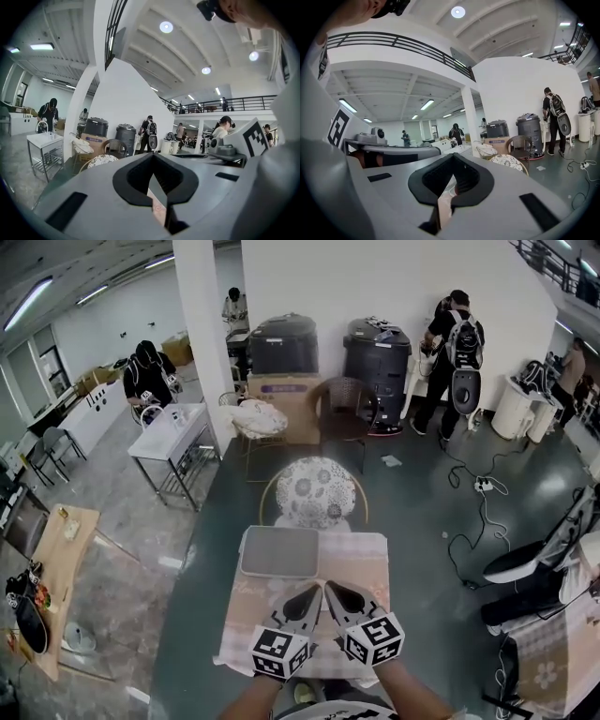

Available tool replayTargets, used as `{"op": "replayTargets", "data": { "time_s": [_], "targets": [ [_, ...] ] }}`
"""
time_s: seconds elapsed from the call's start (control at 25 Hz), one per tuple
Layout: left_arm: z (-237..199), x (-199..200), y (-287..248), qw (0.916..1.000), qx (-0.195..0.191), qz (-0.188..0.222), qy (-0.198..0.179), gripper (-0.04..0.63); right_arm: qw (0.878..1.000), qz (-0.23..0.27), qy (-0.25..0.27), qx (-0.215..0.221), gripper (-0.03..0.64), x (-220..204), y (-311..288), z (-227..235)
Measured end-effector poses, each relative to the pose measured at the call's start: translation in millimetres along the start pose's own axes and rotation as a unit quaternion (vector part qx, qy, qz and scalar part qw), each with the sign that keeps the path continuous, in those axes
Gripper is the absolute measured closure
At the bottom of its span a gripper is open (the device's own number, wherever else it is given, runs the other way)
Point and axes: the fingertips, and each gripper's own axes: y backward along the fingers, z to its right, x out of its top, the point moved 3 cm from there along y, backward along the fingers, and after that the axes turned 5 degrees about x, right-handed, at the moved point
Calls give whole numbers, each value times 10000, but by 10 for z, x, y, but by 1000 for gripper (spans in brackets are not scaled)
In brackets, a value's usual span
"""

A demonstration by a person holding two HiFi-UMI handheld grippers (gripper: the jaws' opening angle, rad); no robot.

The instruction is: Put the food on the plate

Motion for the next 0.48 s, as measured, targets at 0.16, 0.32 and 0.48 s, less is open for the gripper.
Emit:
{"op": "replayTargets", "data": {
  "time_s": [0.16,0.32,0.48],
  "targets": [
    [-36,-4,-19,10000,36,6,-9,591,10000,10,21,21,603,0,-32,16],
    [-50,10,-59,10000,69,0,0,591,10000,15,14,42,603,21,-52,58],
    [-71,64,-105,10000,94,10,7,591,10000,11,35,54,603,78,-87,99]
  ]
}}
